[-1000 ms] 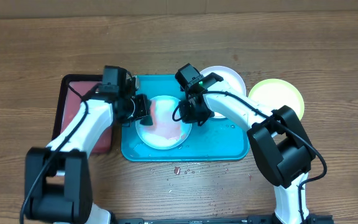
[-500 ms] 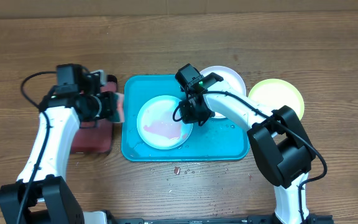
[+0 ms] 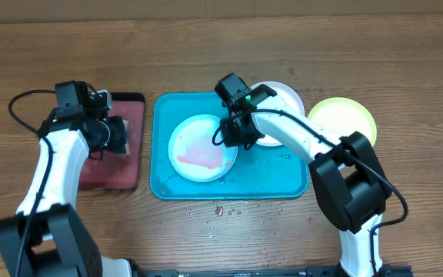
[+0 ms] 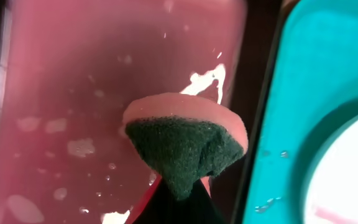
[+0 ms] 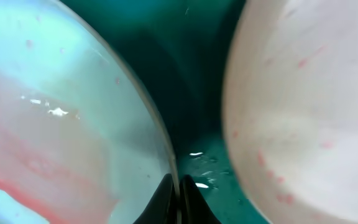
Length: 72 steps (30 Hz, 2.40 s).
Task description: Clean dirty plates on tray and stack at the side
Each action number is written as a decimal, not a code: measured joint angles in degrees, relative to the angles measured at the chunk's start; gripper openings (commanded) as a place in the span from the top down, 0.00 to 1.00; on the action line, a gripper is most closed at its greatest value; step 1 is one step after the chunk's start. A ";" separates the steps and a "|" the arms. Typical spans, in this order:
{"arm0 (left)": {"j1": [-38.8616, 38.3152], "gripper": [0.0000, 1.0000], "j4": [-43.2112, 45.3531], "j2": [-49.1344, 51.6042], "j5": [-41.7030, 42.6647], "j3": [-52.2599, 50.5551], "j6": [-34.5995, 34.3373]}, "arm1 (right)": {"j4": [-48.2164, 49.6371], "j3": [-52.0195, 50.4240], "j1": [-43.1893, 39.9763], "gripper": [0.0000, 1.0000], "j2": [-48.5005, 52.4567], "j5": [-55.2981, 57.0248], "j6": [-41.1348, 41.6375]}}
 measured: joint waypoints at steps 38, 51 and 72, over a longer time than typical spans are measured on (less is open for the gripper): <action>0.00 0.28 1.38 8.24 -0.74 -0.02 2.21 | 3.10 1.49 22.93 0.96 -12.15 74.23 -0.72; 0.00 0.27 1.40 8.24 -0.72 -0.02 2.21 | 4.50 1.49 22.21 0.96 -12.15 70.12 0.22; -1.31 0.32 8.46 8.24 -2.49 -0.11 2.64 | -4.74 1.49 -18.88 0.96 -14.95 3.76 14.49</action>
